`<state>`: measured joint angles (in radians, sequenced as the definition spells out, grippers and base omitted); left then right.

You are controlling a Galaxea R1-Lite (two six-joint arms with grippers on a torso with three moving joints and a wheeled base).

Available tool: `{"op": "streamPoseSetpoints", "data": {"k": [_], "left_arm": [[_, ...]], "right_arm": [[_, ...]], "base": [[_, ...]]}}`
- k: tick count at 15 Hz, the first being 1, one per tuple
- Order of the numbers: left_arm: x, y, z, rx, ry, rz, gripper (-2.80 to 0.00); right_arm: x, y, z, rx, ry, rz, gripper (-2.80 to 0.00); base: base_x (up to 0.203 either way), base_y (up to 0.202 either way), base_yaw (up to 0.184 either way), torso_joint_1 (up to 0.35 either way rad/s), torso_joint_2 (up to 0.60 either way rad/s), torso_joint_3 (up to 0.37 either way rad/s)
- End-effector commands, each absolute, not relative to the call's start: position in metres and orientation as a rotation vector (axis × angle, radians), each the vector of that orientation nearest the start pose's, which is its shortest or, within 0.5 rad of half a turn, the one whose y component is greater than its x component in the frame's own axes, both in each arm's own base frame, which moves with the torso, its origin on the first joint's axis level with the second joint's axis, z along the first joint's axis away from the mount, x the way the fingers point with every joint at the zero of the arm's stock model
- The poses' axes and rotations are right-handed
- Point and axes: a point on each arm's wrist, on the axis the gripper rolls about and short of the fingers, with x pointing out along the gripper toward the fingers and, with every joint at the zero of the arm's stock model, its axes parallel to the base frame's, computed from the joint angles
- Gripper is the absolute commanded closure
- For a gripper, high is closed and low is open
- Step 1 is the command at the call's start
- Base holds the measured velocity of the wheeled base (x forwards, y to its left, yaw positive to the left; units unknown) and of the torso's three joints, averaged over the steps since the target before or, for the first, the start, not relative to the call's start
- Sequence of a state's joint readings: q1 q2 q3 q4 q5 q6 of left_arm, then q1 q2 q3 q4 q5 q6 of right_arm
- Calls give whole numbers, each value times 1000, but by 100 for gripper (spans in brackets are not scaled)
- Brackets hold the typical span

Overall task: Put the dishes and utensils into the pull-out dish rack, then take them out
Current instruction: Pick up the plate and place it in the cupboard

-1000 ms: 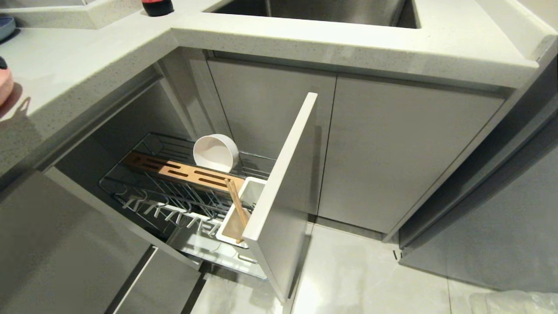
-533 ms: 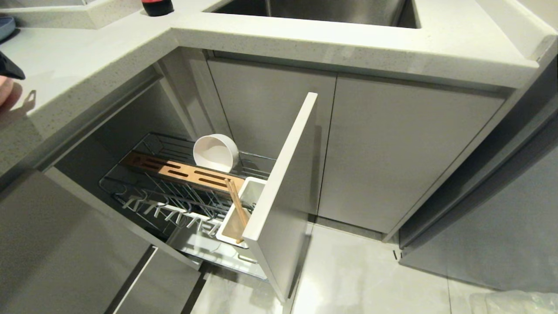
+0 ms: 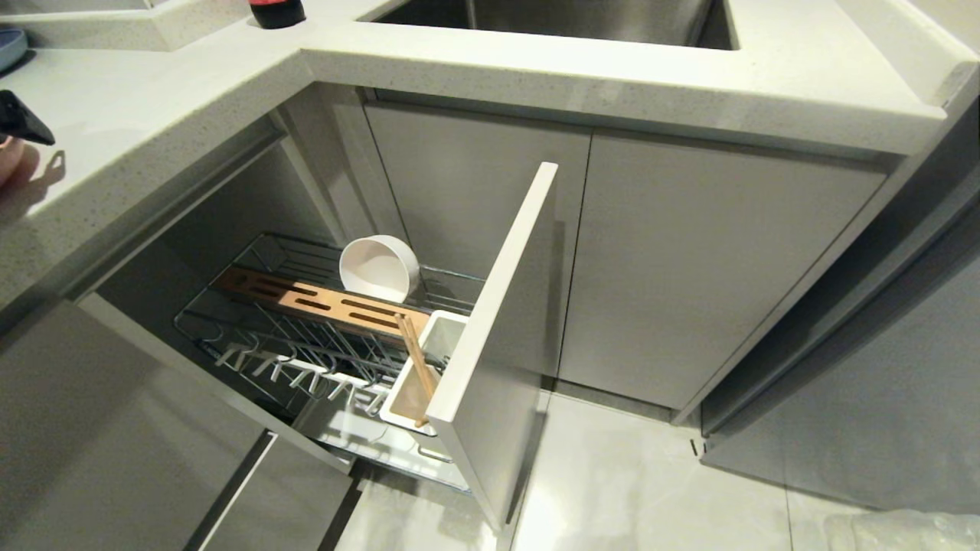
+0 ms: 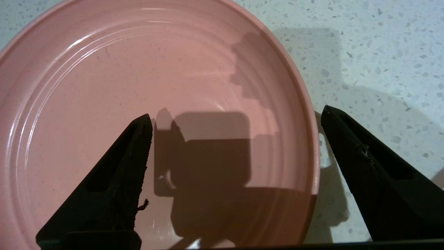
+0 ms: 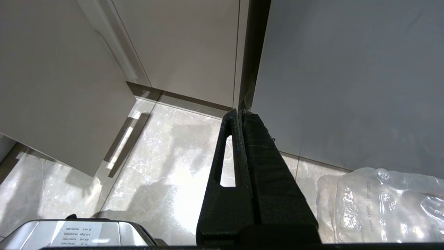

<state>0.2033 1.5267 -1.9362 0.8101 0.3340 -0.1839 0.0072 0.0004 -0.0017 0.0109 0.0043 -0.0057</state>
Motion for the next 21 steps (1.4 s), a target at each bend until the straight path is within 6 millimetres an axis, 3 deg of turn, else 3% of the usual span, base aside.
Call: {"op": "streamPoseSetpoints", "data": {"k": [1, 11, 12, 21], "left_arm": [[209, 52, 397, -160, 361, 575, -280], [216, 55, 394, -186, 357, 581, -280], [216, 55, 394, -186, 357, 581, 0], [213, 54, 395, -188, 354, 577, 0]], "right_arm": [[-23, 0, 75, -6, 8, 12, 0], [-23, 0, 75, -6, 8, 12, 0], [-23, 0, 75, -6, 8, 12, 0], [-23, 0, 75, -6, 8, 12, 0]], "base": [[0, 0, 0, 0, 0, 0], [0, 0, 0, 0, 0, 0], [0, 0, 0, 0, 0, 0], [0, 0, 0, 0, 0, 0]]}}
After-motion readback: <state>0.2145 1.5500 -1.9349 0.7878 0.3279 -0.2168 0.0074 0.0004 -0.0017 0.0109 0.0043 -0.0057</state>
